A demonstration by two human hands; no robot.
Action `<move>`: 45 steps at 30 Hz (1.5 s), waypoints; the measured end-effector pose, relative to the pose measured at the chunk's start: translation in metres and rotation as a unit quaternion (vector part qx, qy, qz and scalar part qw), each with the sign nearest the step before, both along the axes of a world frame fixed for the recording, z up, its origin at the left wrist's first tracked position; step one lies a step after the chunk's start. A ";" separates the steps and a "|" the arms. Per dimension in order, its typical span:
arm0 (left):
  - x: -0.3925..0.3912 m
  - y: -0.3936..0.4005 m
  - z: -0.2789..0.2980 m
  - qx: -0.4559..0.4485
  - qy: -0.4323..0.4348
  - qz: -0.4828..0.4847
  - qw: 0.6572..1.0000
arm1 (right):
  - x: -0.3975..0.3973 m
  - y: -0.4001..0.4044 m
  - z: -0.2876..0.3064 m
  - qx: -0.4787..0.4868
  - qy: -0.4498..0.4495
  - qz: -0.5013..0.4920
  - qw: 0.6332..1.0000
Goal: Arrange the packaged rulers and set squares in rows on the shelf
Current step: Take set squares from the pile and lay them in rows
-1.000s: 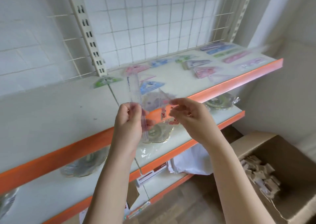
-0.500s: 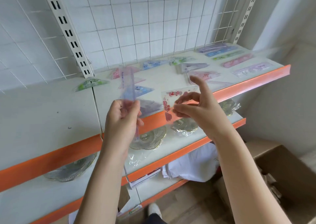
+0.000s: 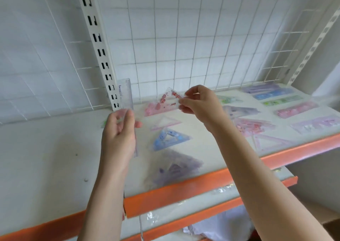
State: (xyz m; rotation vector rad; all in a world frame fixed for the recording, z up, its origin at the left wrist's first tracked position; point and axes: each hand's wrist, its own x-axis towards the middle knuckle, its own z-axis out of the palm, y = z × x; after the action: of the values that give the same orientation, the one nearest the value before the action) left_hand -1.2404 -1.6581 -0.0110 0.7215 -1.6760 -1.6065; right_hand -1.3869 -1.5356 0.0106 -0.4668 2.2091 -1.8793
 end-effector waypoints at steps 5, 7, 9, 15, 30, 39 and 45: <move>0.005 -0.021 0.001 -0.007 0.009 0.022 1.000 | -0.036 -0.051 -0.020 0.079 -0.006 0.032 0.996; 0.013 -0.030 0.003 0.002 0.011 0.022 1.000 | -0.046 -0.065 -0.028 0.110 -0.004 0.032 0.993; 0.024 -0.042 0.005 0.017 0.014 0.018 1.000 | -0.053 -0.074 -0.032 0.144 0.022 0.020 0.989; 0.046 -0.050 0.014 0.075 0.039 0.007 0.996 | -0.061 -0.084 -0.039 0.333 0.134 -0.029 0.933; -0.020 0.022 0.015 0.117 0.114 0.144 0.976 | -0.098 -0.011 -0.025 0.343 0.251 0.046 0.904; -0.154 0.127 0.017 0.114 0.059 0.015 0.992 | -0.169 0.161 -0.019 0.281 0.219 -0.023 0.934; -0.252 0.198 0.021 0.105 0.018 -0.049 0.993 | -0.194 0.249 -0.028 0.246 0.187 -0.084 0.947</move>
State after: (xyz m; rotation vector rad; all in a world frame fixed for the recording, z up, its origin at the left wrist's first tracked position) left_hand -1.4925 -1.4598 0.0101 0.7185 -1.5531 -1.8744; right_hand -1.5807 -1.2867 -0.0178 -0.5913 2.9293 -1.2969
